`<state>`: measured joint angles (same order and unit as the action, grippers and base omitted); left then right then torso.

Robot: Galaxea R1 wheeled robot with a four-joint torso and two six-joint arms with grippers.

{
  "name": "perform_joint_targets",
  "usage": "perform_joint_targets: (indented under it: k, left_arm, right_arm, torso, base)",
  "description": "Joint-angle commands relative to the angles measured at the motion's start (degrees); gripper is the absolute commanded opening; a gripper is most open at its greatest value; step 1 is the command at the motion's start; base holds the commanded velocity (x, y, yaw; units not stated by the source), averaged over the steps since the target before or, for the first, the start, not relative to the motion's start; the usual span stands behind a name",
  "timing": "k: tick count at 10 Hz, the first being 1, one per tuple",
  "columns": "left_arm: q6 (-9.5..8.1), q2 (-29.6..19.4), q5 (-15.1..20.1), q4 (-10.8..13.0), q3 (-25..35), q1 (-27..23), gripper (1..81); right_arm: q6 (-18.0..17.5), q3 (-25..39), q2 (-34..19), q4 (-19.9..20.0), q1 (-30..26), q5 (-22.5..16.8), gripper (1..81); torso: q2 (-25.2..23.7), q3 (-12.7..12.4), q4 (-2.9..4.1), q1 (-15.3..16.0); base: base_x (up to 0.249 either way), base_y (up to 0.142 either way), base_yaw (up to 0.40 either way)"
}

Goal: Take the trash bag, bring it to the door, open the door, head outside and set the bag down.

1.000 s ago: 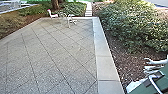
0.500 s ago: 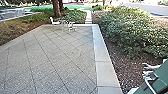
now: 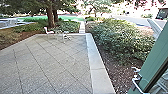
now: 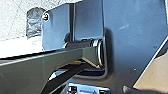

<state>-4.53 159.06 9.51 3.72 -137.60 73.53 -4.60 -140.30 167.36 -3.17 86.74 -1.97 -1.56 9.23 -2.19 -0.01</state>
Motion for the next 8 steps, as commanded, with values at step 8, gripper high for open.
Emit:
perform_joint_targets:
  k: [8]
  left_arm:
    - [-0.21, 11.46, -5.73, 5.6, -14.28, 9.75, 81.1]
  right_arm:
    - [-0.15, -9.28, 6.87, -0.26, -1.78, -3.03, 81.1]
  torso:
    - [-0.07, -0.24, -0.05, 0.01]
  base:
    - [0.0, 0.0, 0.0]
